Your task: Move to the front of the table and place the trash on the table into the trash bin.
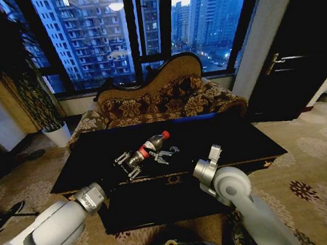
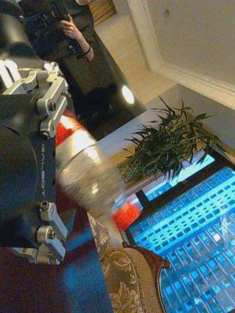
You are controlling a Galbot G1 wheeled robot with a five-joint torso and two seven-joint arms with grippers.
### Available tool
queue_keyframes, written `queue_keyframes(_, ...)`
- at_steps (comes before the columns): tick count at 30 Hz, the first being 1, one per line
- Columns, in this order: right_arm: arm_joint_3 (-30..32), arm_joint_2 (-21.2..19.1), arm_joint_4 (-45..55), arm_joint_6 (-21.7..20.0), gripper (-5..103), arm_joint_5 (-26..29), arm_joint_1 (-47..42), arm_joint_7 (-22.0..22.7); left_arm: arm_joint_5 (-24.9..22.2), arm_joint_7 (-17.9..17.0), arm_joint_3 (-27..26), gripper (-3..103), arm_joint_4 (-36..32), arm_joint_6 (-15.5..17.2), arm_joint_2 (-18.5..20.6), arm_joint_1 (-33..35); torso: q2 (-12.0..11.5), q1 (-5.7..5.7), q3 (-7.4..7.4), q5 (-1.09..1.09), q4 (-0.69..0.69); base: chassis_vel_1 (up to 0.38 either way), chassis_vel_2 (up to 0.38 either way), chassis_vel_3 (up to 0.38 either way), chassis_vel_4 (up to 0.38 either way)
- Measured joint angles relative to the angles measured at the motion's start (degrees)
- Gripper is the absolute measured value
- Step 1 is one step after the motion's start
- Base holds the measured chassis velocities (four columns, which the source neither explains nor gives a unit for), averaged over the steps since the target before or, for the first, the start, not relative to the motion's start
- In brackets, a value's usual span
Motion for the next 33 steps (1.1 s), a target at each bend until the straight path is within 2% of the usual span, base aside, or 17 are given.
queue_keyframes(2,0.4,0.4,-0.4,0.0,100,0.0,0.1,0.0,0.4,-0.3,-0.6,40,1.8,-2.0,-1.6,-1.0,0.0,0.00,0.00,0.01,-0.01,0.000,0.000,0.000,0.000)
queue_keyframes(3,0.4,0.4,-0.4,0.0,100,0.0,0.1,0.0,0.4,-0.3,-0.6,40,1.8,-2.0,-1.6,-1.0,0.0,0.00,0.00,0.01,-0.01,0.000,0.000,0.000,0.000)
queue_keyframes(5,0.9,1.1,-0.8,0.0,100,0.0,0.2,0.0,2.4,0.1,-1.2,40,3.9,-6.0,-4.1,-1.6,0.0,0.00,0.00,0.01,-0.01,0.000,0.000,0.000,0.000)
queue_keyframes(6,0.9,1.1,-0.8,0.0,100,0.0,0.2,0.0,2.4,0.1,-1.2,40,3.9,-6.0,-4.1,-1.6,0.0,0.00,0.00,0.01,-0.01,0.000,0.000,0.000,0.000)
queue_keyframes(8,1.1,1.2,-1.3,0.0,100,0.0,0.3,0.0,6.0,0.4,-1.4,40,5.7,-11.4,-6.5,-1.4,0.0,0.00,0.00,0.01,0.00,0.000,0.000,0.000,0.000)
queue_keyframes(9,1.1,1.2,-1.3,0.0,100,0.0,0.3,0.0,6.0,0.4,-1.4,40,5.7,-11.4,-6.5,-1.4,0.0,0.00,0.00,0.01,0.00,0.000,0.000,0.000,0.000)
queue_keyframes(11,1.4,1.3,-1.6,0.0,100,0.0,0.6,0.0,10.1,0.5,-1.3,40,7.9,-17.1,-8.3,-1.3,0.0,0.00,0.00,0.01,0.00,0.000,0.000,0.000,0.000)
queue_keyframes(12,1.7,1.2,-1.6,0.0,100,0.2,0.7,0.0,13.6,0.3,-1.0,40,9.7,-21.0,-9.6,-1.0,0.0,0.00,0.00,0.01,-0.01,0.000,0.000,0.000,0.000)
queue_keyframes(13,1.7,1.2,-1.6,0.0,100,0.2,0.7,0.0,13.6,0.3,-1.0,40,9.7,-21.0,-9.6,-1.0,0.0,0.00,0.00,0.01,-0.01,0.000,0.000,0.000,0.000)
queue_keyframes(16,2.7,1.0,-1.7,0.0,100,0.6,0.9,0.0,21.1,-1.4,-0.2,40,13.9,-28.9,-11.5,0.0,0.0,0.00,0.00,0.01,0.00,0.000,0.000,0.000,0.000)
queue_keyframes(17,2.7,1.0,-1.7,0.0,100,0.6,0.9,0.0,21.1,-1.4,-0.2,40,13.9,-28.9,-11.5,0.0,0.0,0.00,0.00,0.01,0.00,0.000,0.000,0.000,0.000)
queue_keyframes(19,3.3,0.7,-1.8,0.0,100,0.7,0.8,0.0,26.1,-2.4,0.1,40,17.3,-34.0,-13.1,0.3,0.0,0.00,0.00,0.00,0.01,0.000,0.000,0.000,0.000)
queue_keyframes(20,3.5,0.7,-1.8,-0.1,100,0.7,0.7,0.0,27.2,-2.6,0.1,40,18.2,-35.3,-13.6,0.1,0.0,0.00,0.00,0.00,0.01,0.000,0.000,0.000,0.000)
queue_keyframes(21,3.5,0.7,-1.8,-0.1,100,0.7,0.7,0.0,27.2,-2.6,0.1,40,18.2,-35.3,-13.6,0.1,0.0,0.00,0.00,0.00,0.01,0.000,0.000,0.000,0.000)
queue_keyframes(24,4.0,0.8,-1.8,-0.1,100,0.7,0.2,0.0,29.9,-2.9,0.1,40,21.0,-38.3,-14.0,-1.8,0.0,0.00,0.00,0.01,-0.01,0.000,0.000,0.000,0.000)
queue_keyframes(33,4.1,1.0,-1.1,-0.1,100,0.7,0.3,0.0,31.8,-3.4,0.1,40,24.4,-39.2,-14.5,-3.7,0.0,0.00,0.00,0.01,0.00,0.000,0.000,0.000,0.000)
